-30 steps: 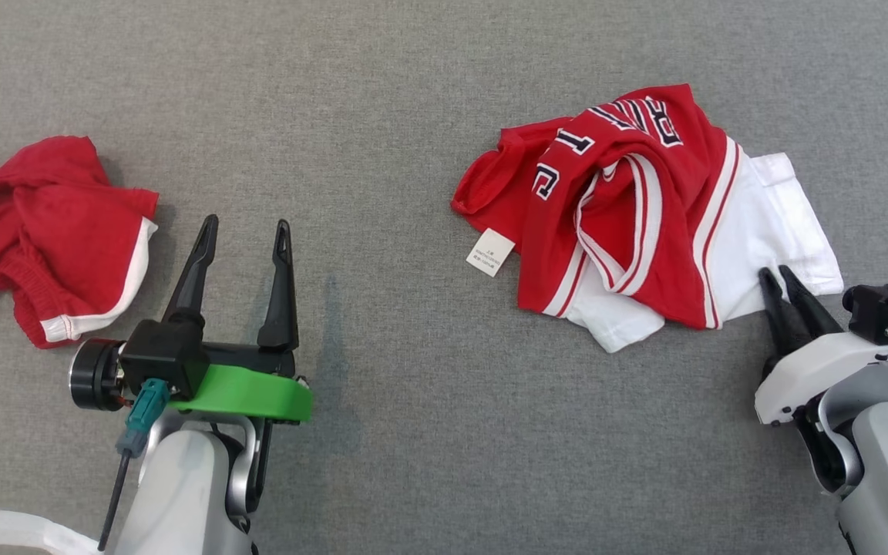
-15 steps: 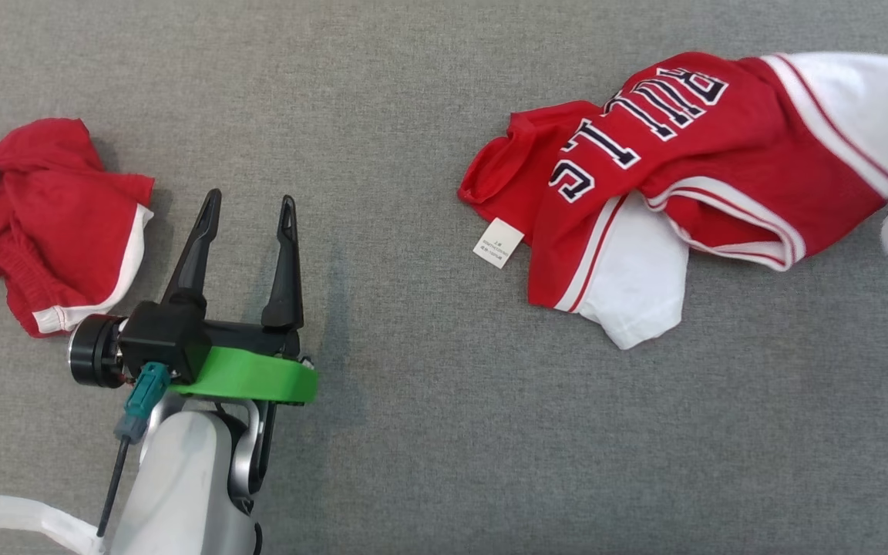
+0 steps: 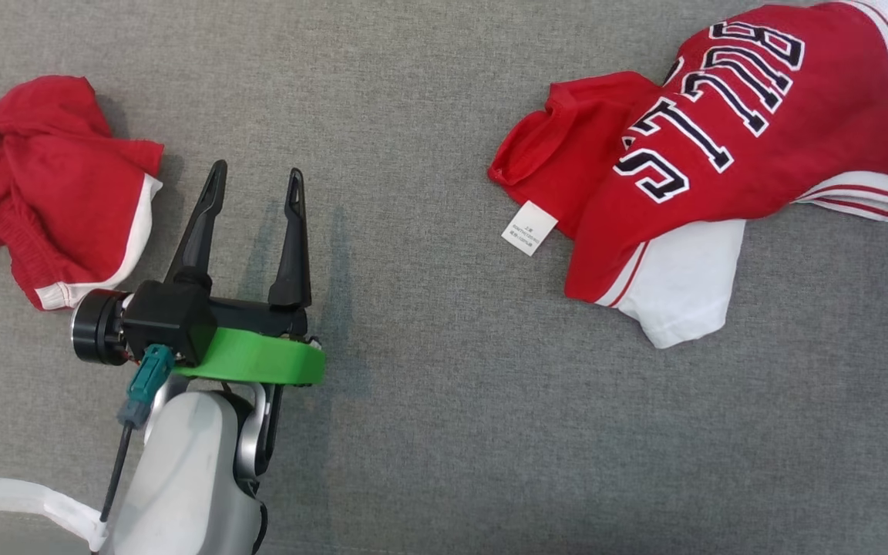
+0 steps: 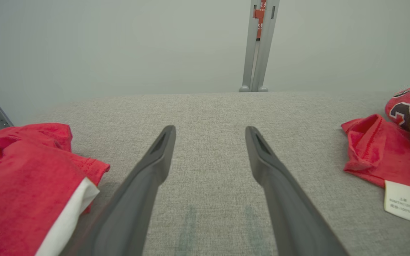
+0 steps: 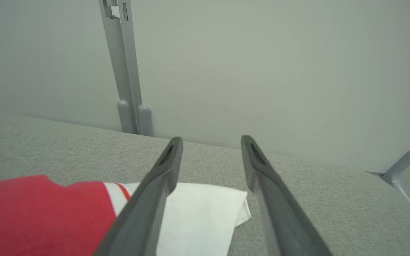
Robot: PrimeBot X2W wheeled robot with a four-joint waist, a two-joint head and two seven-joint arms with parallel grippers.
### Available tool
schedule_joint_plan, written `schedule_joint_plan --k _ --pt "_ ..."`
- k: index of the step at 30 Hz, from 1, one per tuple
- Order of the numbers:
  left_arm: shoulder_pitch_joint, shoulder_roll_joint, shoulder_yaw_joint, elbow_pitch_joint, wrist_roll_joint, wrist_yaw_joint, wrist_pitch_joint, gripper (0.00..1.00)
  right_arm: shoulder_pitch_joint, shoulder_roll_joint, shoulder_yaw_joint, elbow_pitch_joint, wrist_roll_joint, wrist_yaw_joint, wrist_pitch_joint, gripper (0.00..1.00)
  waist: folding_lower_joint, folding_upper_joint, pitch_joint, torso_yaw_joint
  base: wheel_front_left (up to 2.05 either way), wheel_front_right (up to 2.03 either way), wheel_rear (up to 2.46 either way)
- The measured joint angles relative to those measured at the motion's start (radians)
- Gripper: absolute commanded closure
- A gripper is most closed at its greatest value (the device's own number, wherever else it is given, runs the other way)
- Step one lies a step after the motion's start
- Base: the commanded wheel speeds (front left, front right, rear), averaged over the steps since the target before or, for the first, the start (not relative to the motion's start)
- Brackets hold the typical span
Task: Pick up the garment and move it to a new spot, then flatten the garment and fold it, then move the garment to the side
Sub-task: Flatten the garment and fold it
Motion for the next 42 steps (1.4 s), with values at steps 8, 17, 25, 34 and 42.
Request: schedule_joint_plan --k 8,17,25,34,42 --pt "0.023 -0.001 0.022 0.019 0.009 -0.001 0.000 0.00 0.210 0.100 -0.047 -0.233 0.007 0.000 -0.043 0.00 -0.0001 0.0000 -0.057 -0.032 0.00 0.00 0.00" --pt "0.072 0.007 0.053 0.042 0.016 -0.007 0.000 0.00 0.533 0.255 -0.076 -0.494 -0.025 0.000 -0.044 0.00 -0.0001 0.0000 -0.145 -0.076 0.00 0.00 0.00" --pt "0.101 0.018 0.068 0.052 0.023 -0.010 0.000 0.00 0.705 0.358 -0.092 -0.604 -0.055 0.000 -0.044 0.00 -0.0001 0.0000 -0.200 -0.105 0.00 0.00 0.00" --pt "0.110 0.022 0.075 0.059 0.026 -0.011 0.000 0.00 0.733 0.373 -0.086 -0.643 -0.064 0.000 -0.029 0.00 -0.0001 0.0000 -0.215 -0.114 0.00 0.00 0.00" --pt "0.101 0.019 0.063 0.055 0.029 -0.016 0.000 0.00 0.729 0.346 -0.047 -0.626 -0.062 0.000 0.028 0.00 -0.0001 0.0000 -0.200 -0.101 0.00 0.00 0.00"
